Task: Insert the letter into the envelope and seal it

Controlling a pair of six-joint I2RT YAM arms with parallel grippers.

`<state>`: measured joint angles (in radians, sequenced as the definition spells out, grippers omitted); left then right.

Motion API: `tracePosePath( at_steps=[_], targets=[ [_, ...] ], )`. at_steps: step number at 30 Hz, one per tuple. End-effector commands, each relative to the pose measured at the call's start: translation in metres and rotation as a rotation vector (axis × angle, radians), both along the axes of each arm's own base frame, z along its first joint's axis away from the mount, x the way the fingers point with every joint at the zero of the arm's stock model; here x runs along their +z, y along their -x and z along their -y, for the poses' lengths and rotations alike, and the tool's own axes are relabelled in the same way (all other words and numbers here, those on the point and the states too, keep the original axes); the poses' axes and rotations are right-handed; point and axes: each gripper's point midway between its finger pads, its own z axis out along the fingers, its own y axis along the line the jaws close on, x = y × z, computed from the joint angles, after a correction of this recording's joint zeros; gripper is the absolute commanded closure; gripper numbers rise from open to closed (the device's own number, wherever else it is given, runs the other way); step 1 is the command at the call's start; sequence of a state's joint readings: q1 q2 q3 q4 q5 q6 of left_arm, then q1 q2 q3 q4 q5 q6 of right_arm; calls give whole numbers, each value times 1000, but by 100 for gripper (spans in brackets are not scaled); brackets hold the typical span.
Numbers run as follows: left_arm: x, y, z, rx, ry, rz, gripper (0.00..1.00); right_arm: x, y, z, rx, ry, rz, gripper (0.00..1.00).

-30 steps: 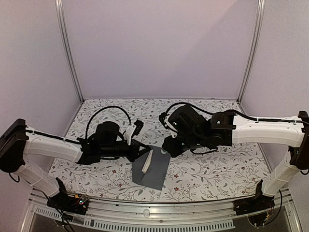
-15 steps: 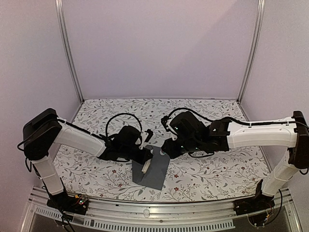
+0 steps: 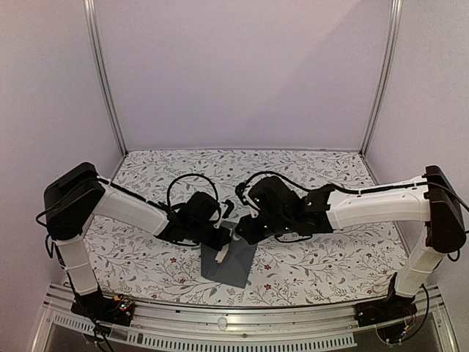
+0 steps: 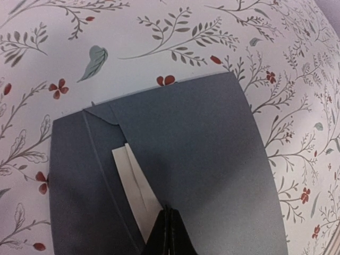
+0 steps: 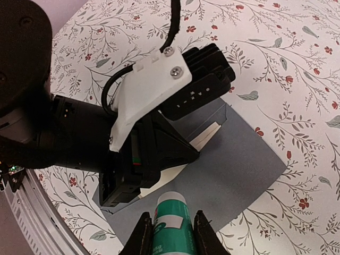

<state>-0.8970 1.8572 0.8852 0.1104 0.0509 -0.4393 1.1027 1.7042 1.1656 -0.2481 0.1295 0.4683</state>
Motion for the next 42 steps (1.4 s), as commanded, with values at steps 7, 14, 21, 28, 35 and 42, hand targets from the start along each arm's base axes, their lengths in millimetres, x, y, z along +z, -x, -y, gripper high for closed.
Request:
tracePosePath(
  at_steps=[7, 14, 21, 28, 35, 42],
  targets=[
    [-11, -6, -8, 21, -16, -41, 100, -37, -20, -8, -32, -34, -63, 100],
    [-13, -6, -10, 20, -9, -49, 100, -59, -27, -12, -33, -26, -96, 100],
    [-13, -7, -11, 20, -2, -57, 100, -78, -25, -10, -30, 0, -124, 100],
    [-13, -7, -12, 22, 1, -59, 100, -89, -17, -7, -19, 4, -157, 100],
    [-13, -7, -12, 23, 1, -60, 100, -90, 6, -14, 64, -44, -222, 100],
    [-14, -6, -11, 17, 1, -66, 100, -89, -7, -2, -16, 1, -171, 100]
  ],
)
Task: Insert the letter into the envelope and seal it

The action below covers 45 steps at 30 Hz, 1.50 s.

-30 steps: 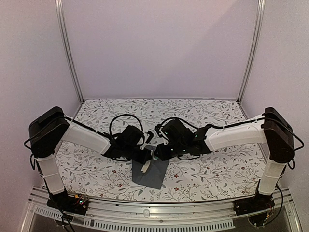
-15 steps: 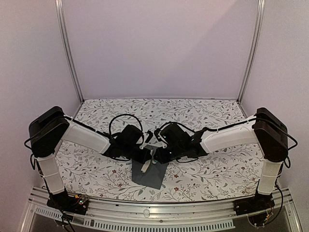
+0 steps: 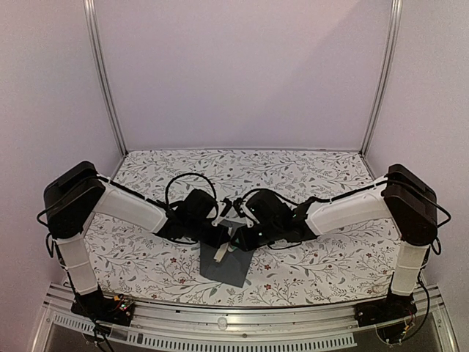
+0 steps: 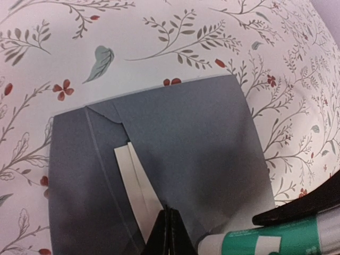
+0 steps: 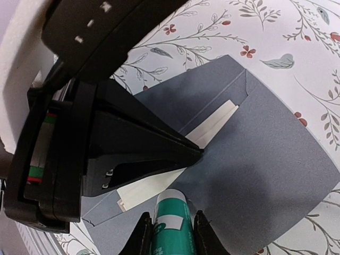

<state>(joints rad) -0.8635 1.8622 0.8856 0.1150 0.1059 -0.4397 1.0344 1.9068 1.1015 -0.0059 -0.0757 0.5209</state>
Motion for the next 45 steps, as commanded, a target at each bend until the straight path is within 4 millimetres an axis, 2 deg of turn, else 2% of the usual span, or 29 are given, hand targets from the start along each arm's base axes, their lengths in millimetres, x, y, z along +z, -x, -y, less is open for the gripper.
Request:
tracePosePath(
  at_steps=[1, 8, 14, 17, 23, 31, 34, 37, 39, 45],
  targets=[
    [-14, -2, -8, 19, -24, -35, 100, -12, -8, 22, -88, 104, 28, 100],
    [-14, -2, -7, 15, -24, -35, 100, -12, -35, 31, -197, 173, 107, 100],
    [-13, -2, -7, 16, -24, -35, 100, -13, -39, 23, -170, 183, 127, 100],
    [-15, -2, -8, 19, -30, -35, 100, -10, -31, 18, -123, 167, 110, 100],
    [-14, -3, -8, 22, -28, -34, 100, 2, 3, 2, 2, 110, 81, 100],
    [-12, -3, -8, 24, -24, -34, 100, 0, 36, 1, 78, 47, 11, 100],
    [-12, -2, -8, 24, -23, -36, 100, 4, 41, -2, 94, 20, 4, 100],
    [-12, -2, -8, 24, -23, -37, 100, 4, 27, 5, 28, 60, 46, 100],
    [-11, -2, -8, 23, -21, -35, 100, 3, 10, 14, -52, 114, 89, 100],
    [-13, -1, -7, 16, -22, -37, 100, 1, -24, 26, -166, 178, 136, 100]
  ],
)
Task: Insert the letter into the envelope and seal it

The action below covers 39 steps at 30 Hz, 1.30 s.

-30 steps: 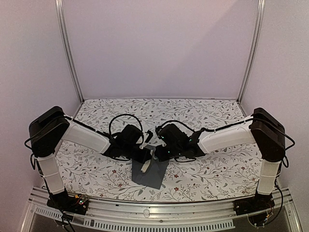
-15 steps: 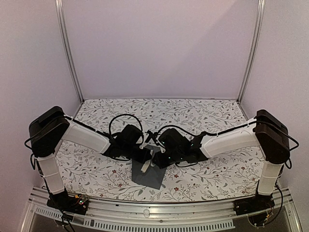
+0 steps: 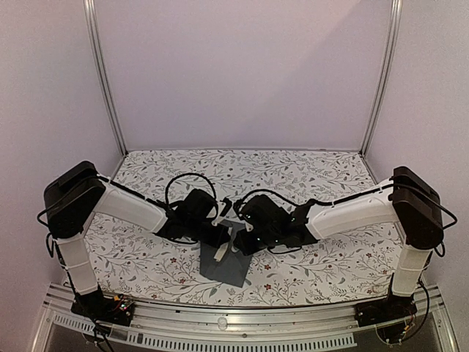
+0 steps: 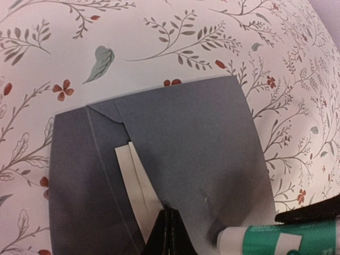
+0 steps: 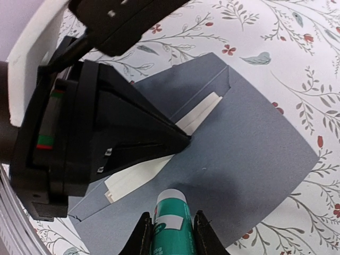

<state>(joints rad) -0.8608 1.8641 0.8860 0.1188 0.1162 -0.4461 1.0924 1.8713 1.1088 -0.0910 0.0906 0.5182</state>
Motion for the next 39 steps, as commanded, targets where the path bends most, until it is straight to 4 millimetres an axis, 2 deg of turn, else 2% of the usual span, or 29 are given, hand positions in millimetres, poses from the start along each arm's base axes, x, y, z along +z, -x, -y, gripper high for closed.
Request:
tracePosePath(
  at_steps=[1, 5, 9, 14, 19, 25, 28, 32, 36, 39],
  targets=[
    [-13, -2, -8, 14, -31, -29, 100, -4, -33, 18, -125, 81, 59, 100],
    [-12, -2, -8, 13, -29, -29, 100, -5, -42, 13, -121, 89, 75, 100],
    [-13, -2, -8, 13, -32, -28, 100, -11, -39, 4, -73, 86, 61, 100],
    [-14, -2, -9, 14, -35, -27, 100, -10, -19, -7, 15, 25, 7, 100],
    [-14, -2, -9, 16, -35, -28, 100, -8, 12, -16, 107, -22, -55, 100],
    [-13, -2, -10, 19, -34, -27, 100, -13, 32, -12, 130, -20, -92, 100],
    [-13, -2, -10, 18, -34, -28, 100, -11, 28, -4, 97, 0, -77, 100],
    [-12, -2, -9, 17, -31, -28, 100, -3, 8, 10, -5, 55, 2, 100],
    [-12, -2, -9, 16, -30, -28, 100, 0, -13, 12, -79, 93, 57, 100],
    [-13, -2, -9, 15, -31, -27, 100, -7, -25, 10, -108, 123, 70, 100]
  ],
)
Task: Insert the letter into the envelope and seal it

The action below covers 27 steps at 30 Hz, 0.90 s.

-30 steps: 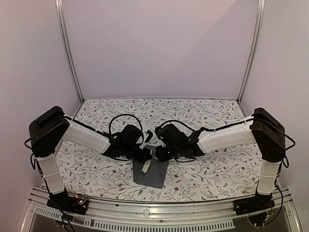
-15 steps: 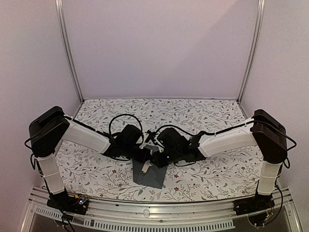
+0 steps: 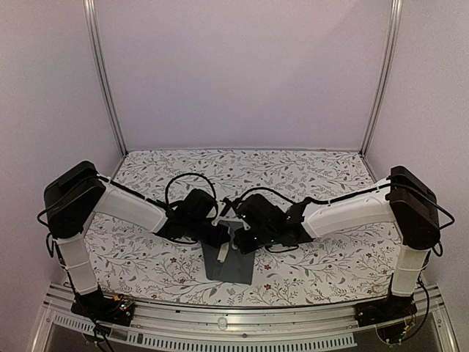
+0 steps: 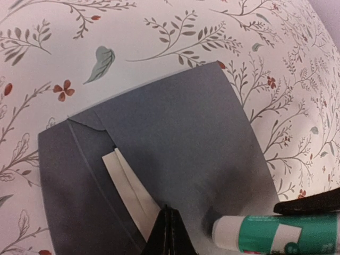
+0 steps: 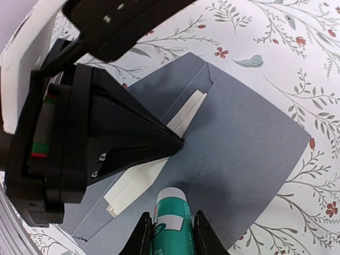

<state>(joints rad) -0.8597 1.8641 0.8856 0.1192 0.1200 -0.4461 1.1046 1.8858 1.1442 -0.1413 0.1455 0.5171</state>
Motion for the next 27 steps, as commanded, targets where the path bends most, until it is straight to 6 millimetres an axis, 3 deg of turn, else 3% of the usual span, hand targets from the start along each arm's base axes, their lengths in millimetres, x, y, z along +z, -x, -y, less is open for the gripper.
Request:
tracePosePath(
  at_steps=[1, 8, 13, 20, 23, 27],
  targets=[
    [-13, -2, -9, 16, -33, -25, 100, -8, -25, 6, -86, 81, 54, 100],
    [-13, -2, -8, 11, -33, -24, 100, -11, -35, -5, -71, 94, 74, 100],
    [-13, -2, -9, 13, -34, -21, 100, -16, -14, -8, -1, 58, 10, 100],
    [-11, -3, -8, 19, -29, -20, 100, -3, 28, -15, 105, -17, -54, 100],
    [-8, -4, -8, 27, -17, -14, 100, 0, 31, -14, 100, -5, -45, 100],
    [-3, -2, -6, 20, 7, -10, 100, 0, 20, -10, 57, 37, -6, 100]
  ],
)
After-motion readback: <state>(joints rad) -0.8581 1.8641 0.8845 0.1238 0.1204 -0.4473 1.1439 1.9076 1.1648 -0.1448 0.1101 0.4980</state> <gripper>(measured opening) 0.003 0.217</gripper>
